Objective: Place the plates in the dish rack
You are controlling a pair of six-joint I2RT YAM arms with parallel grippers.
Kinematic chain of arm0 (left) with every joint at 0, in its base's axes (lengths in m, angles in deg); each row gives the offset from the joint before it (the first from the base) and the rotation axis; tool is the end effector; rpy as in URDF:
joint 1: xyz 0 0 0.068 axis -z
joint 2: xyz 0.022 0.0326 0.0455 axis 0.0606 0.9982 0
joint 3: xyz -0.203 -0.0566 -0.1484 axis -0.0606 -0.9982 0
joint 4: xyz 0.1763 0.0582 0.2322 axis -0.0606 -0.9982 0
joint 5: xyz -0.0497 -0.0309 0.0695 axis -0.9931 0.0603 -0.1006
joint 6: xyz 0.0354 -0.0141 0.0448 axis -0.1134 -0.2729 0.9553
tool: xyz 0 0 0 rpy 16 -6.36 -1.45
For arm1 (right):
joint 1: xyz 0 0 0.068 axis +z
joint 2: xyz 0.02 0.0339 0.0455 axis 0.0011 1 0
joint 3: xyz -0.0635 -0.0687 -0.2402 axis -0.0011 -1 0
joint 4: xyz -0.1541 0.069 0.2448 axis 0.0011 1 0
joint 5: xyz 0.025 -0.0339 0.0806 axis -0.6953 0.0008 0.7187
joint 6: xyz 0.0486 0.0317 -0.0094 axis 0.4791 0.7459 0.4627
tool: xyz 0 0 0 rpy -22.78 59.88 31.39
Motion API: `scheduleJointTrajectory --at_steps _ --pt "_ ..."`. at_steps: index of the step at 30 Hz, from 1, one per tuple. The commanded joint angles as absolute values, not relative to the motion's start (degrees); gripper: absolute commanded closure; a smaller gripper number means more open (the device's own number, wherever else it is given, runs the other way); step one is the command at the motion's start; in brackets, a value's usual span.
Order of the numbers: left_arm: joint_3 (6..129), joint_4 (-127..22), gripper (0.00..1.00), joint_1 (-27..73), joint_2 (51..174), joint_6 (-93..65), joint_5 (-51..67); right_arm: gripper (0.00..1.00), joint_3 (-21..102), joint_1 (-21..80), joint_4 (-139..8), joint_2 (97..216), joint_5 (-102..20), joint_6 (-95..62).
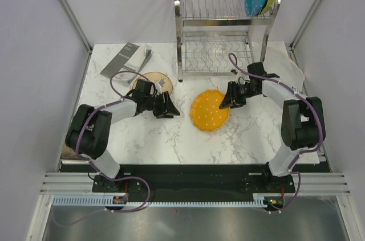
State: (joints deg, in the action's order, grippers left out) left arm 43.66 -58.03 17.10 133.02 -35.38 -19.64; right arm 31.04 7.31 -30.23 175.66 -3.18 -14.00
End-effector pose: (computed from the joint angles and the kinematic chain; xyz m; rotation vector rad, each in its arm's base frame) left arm 0.3178 -0.1460 0.1055 0.0032 2.6019 -1.1534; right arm 0.3608 0.0764 0.1494 -0.1482 2.6896 1.1707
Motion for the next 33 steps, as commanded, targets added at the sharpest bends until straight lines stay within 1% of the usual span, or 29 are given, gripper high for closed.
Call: scheduleJointTrajectory --at_steps 1,5,8,11,12,13,17,18,20,21,24,26,28,29,31,32,33 --pt "42.02 -58.74 0.44 11.83 125.55 -29.96 -17.44 1.0 36.51 7.01 -26.1 170.74 0.84 -17.99" --pt "40.88 -60.41 0.44 7.26 121.42 -27.95 -18.59 1.0 39.5 7.01 -23.38 167.85 0.85 -20.53" --pt "40.0 -60.59 0.44 5.94 118.61 -27.5 -18.5 1.0 44.33 7.01 -19.78 165.65 1.2 -22.72" --pt "39.55 -60.23 0.44 5.58 116.76 -27.41 -18.5 1.0 52.58 7.01 -12.67 164.67 2.78 -28.33" --pt "39.55 -59.97 0.44 5.49 116.41 -27.41 -18.5 1.0 57.73 7.01 -10.3 164.85 3.04 -29.66" --pt "39.47 -59.88 0.44 5.4 116.14 -27.32 -18.41 1.0 60.14 6.92 -6.36 164.76 3.74 -30.63" --pt "39.9 -59.71 0.44 5.05 115.87 -27.41 -18.85 1.0 70.86 6.83 -3.95 165.37 6.81 -29.77" --pt "39.99 -59.71 0.44 4.97 115.79 -27.5 -18.77 1.0 75.84 6.83 -4.12 165.98 7.87 -27.33" --pt "40.08 -59.79 0.44 4.79 115.79 -27.59 -18.85 1.0 81.31 6.66 -6.75 168.09 10.5 -24.07" --pt "40.25 -59.79 0.44 4.79 115.87 -27.59 -19.2 1.0 86.74 5.87 -10.41 168.71 11.65 -18.31" --pt "40.52 -59.88 0.44 4.79 116.4 -27.76 -20.08 1.0 97.75 4.02 -17.37 172.13 14.2 -10.19" --pt "40.61 -59.88 0.45 4.79 116.58 -28.46 -20.34 1.0 102.06 2.71 -19.41 174.16 12.81 -8.59" --pt "40.43 -59.53 0.45 4.79 116.58 -28.99 -20.43 1.0 104.98 1.74 -24.5 175.56 11.23 -5.61" --pt "40.43 -59.44 0.45 4.79 116.49 -29.17 -20.43 1.0 106.81 1.47 -25.91 176.09 7.56 -5.33" --pt "40.34 -59.36 0.44 4.79 116.4 -28.99 -20.35 1.0 109.98 1.38 -28.72 179.24 5.34 -5.07" --pt "40.34 -59.44 0.45 4.79 116.4 -28.91 -20.35 1.0 114.6 1.47 -29.08 180.65 3.94 -5.24" --pt "40.26 -59.62 0.45 4.79 116.4 -28.82 -20.35 1.0 116.74 1.38 -29.26 182.06 1.31 -5.59"
